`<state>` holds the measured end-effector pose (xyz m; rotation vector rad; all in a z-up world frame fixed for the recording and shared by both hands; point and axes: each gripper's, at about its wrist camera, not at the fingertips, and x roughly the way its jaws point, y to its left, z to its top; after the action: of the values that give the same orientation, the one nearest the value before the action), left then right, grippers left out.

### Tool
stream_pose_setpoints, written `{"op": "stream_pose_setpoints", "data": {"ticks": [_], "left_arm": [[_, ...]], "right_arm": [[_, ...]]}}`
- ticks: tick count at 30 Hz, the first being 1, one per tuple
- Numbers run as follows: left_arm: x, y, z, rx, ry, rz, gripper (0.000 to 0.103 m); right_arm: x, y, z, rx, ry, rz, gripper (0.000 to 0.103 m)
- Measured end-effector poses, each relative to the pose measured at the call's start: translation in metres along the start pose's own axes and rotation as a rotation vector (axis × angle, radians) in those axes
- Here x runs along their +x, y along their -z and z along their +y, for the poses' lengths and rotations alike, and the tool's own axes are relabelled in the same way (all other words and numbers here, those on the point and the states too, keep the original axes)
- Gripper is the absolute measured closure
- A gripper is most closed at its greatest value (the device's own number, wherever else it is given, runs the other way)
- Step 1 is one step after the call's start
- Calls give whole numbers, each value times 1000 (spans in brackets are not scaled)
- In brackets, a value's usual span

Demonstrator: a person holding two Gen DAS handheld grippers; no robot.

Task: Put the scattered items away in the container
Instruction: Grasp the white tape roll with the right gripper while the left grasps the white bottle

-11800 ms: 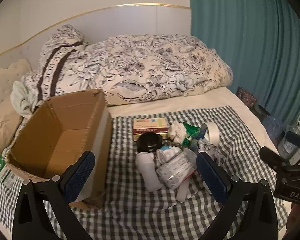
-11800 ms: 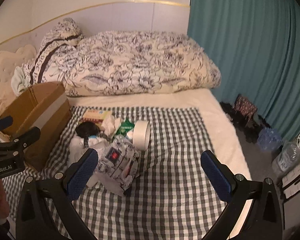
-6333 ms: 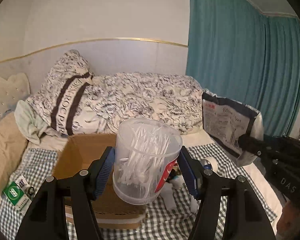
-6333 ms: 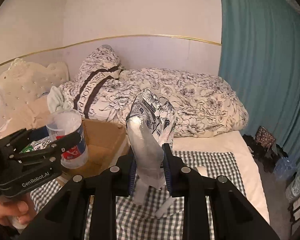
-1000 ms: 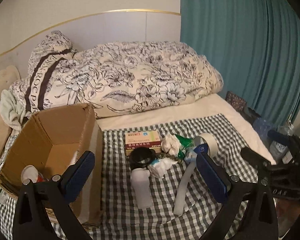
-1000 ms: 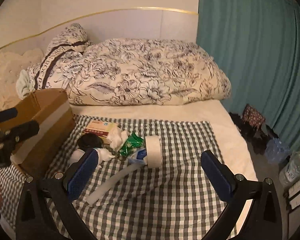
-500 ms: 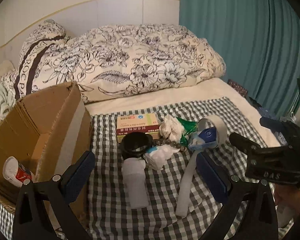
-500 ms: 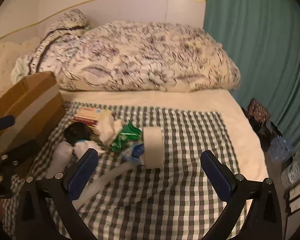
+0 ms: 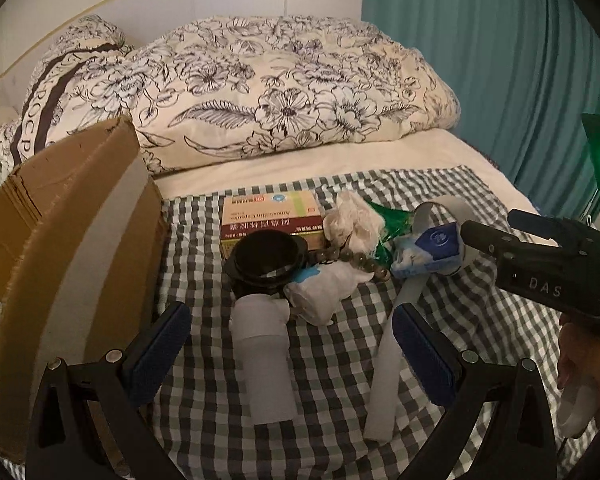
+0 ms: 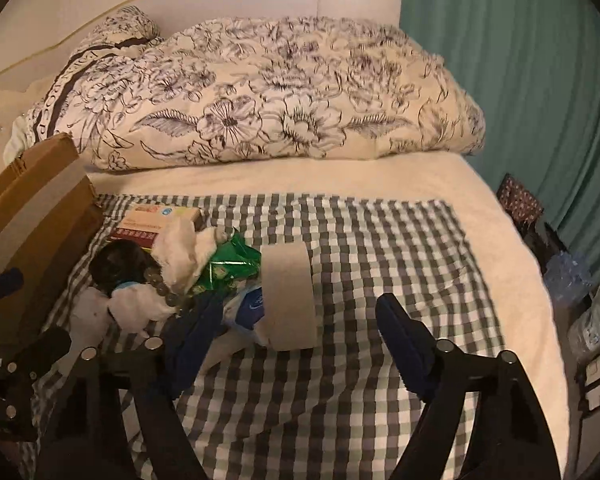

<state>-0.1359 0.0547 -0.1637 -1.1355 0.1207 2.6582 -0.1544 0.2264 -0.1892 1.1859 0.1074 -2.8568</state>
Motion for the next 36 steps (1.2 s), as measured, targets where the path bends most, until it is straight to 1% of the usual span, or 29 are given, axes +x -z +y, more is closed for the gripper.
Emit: {"op": "stream_pose_setpoints", "data": {"ticks": [4,8,10,11,12,14,15,16,18,20,21,22,23,25,31,36], "left_arm": [[13,4,3,-12,2,20,0],[25,9,7,-18,-1,40,1],[30,11,10,-23,-1,51,4],[34,12,12,-30,3,61,6],[38,13,14,-39,10,74,7],[47,17,16,-56,26,103,9],[51,19,16,-59,26,114,11],[54,21,16,-57,22,120,15],[59,24,15,-53,17,130,22],[66,26,16,-57,8,150,38],[69,27,17,-58,-1,158,44],[71,28,19,-61,-9,167,55],[72,29,21,-66,-10,171,59],[70,29,24,-74,7,168,59],[62,26,24,-72,10,153,59],[47,21,22,-60,16,126,59]], "right_arm": [[15,-3,-2,-7,6,23,35],[27,-6,-5,15,-11,30,35],[34,-6,-4,20,-14,44,37],[38,-6,-3,21,-13,52,44],[41,-5,-2,19,-9,62,54],[46,-5,-1,18,-5,81,64],[47,-6,-1,20,-8,82,65],[46,-7,-1,22,-11,79,66],[45,-8,0,21,-11,73,73],[43,-10,2,18,-10,72,73],[42,-11,3,18,-9,69,73],[41,-11,2,21,-10,66,73],[40,-12,2,26,-14,64,73],[38,-13,-1,40,-18,58,73],[24,-17,-10,72,-20,27,73],[9,-21,-15,90,-16,-4,73]]}}
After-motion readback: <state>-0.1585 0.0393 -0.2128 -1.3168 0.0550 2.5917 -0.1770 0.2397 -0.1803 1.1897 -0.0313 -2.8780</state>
